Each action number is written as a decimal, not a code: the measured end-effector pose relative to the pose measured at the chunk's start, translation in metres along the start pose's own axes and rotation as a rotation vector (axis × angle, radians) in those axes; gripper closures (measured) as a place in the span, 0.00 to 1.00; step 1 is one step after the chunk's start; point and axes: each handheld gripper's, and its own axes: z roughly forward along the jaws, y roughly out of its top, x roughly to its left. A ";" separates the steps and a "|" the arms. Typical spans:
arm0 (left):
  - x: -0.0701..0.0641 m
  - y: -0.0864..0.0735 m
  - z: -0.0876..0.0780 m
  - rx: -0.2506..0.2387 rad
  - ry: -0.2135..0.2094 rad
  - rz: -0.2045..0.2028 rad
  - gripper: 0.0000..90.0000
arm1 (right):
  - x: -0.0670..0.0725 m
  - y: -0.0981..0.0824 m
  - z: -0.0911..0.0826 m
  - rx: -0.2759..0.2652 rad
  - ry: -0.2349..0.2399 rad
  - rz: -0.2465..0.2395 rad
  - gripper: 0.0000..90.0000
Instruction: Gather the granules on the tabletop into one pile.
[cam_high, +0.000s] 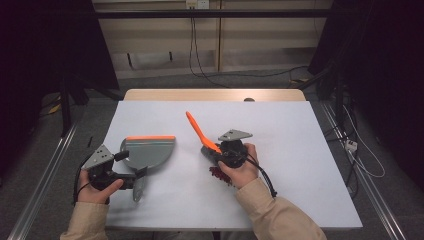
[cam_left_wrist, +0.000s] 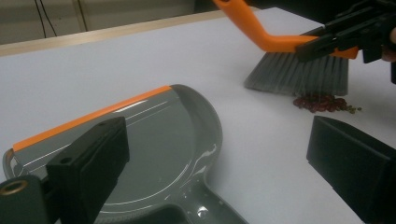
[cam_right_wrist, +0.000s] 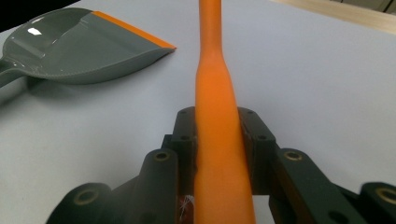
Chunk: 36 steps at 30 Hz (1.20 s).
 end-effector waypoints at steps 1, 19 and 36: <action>0.000 0.000 0.000 0.000 -0.001 0.001 0.06 | -0.001 -0.001 -0.004 0.003 0.002 0.000 0.79; 0.001 -0.001 0.001 0.006 0.003 0.003 0.06 | -0.030 0.005 -0.001 -0.048 0.024 0.025 0.79; 0.001 -0.001 0.001 0.008 0.007 0.003 0.06 | -0.018 0.013 0.025 0.030 0.101 -0.087 0.79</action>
